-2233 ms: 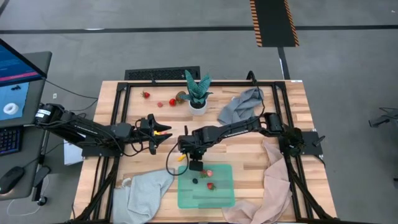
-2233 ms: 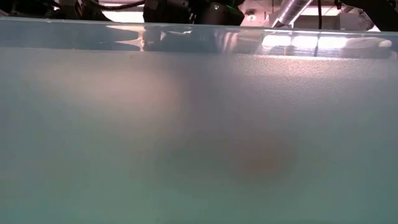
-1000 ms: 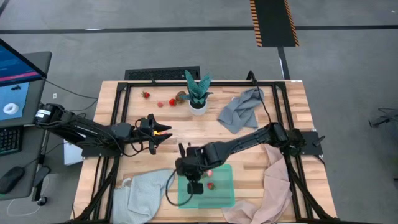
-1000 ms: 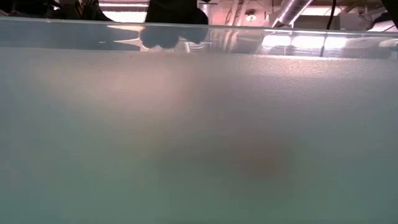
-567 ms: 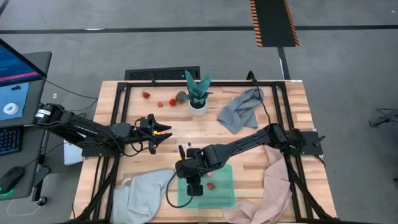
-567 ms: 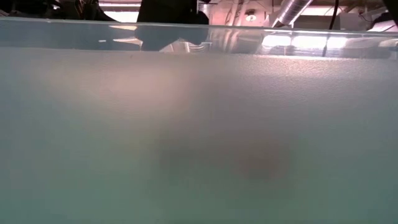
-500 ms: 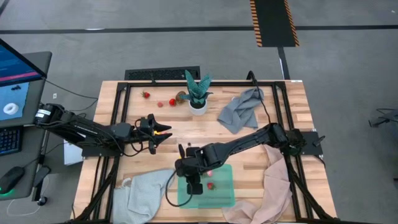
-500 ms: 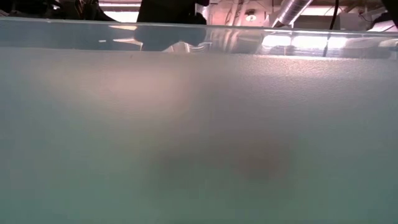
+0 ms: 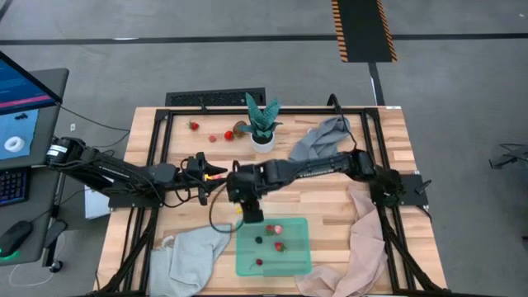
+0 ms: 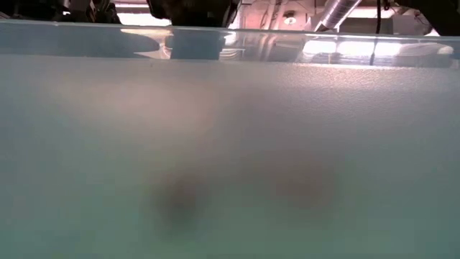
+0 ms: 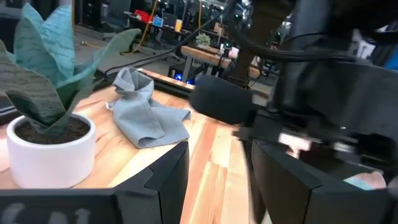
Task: Pick and placing Produce into tupperware
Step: Put the yellow chili pepper into the green bin
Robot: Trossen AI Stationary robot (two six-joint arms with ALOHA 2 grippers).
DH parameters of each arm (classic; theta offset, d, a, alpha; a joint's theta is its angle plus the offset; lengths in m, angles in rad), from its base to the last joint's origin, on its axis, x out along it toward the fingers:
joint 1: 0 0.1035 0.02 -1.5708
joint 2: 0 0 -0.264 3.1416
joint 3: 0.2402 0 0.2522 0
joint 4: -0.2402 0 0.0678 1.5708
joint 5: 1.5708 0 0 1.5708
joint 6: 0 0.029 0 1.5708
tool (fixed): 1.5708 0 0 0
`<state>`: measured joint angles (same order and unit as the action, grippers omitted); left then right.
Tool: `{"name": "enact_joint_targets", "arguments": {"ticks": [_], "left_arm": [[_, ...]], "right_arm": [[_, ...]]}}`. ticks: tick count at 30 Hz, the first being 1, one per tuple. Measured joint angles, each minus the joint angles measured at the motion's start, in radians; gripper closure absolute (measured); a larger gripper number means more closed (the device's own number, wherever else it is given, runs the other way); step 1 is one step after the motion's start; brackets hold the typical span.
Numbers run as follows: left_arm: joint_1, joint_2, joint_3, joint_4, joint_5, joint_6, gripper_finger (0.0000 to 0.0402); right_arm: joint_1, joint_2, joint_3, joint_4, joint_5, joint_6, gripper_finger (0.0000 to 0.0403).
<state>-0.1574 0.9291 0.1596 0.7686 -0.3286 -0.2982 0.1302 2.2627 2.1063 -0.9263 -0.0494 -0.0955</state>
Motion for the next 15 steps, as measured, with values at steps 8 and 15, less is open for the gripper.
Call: {"name": "enact_joint_targets", "arguments": {"ticks": [8,15], "left_arm": [[0.0,-0.045,0.0,0.102,-0.053,0.105,0.0234],[0.0,-0.303,0.0,-0.146,0.06,0.184,0.0234]], "right_arm": [[-0.015,0.0,0.0,0.04,-0.002,-0.088,0.0238],[-0.015,0.023,0.004,0.038,-0.006,-0.09,0.0232]]}}
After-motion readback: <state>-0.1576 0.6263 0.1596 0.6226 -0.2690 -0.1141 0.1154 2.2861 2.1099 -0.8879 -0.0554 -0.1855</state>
